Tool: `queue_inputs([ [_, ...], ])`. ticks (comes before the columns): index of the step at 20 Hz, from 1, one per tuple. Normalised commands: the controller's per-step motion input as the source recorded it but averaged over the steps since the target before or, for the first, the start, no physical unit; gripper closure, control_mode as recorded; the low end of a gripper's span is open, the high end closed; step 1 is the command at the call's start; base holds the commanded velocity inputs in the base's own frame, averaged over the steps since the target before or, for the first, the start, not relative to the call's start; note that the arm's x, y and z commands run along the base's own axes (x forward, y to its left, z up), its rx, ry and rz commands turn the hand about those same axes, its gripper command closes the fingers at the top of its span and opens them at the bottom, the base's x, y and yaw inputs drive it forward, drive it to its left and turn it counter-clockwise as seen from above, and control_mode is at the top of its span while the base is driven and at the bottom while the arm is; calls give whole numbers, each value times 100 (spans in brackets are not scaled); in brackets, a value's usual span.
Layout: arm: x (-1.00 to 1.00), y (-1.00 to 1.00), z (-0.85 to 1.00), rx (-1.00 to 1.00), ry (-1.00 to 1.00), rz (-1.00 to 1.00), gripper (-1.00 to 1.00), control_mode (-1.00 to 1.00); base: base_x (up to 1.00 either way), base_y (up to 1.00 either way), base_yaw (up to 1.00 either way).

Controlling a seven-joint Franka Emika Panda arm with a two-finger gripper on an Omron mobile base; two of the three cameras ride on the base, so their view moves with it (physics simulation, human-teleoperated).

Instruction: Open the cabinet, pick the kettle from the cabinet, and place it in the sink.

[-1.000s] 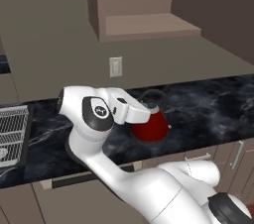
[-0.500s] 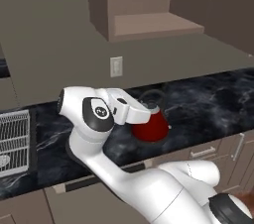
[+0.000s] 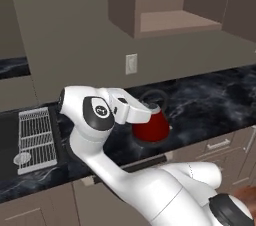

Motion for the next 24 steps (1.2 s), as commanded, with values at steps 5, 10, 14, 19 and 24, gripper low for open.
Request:
queue_inputs([
  [5,0,0,0,0,0,0,100,100,-43,47,0],
  [10,0,0,0,0,0,0,100,100,-30,50,1],
  [14,0,0,0,0,0,0,100,100,-31,48,2],
  [19,0,0,0,0,0,0,100,100,-30,49,2],
  [24,0,0,0,0,0,0,100,100,-29,49,5],
])
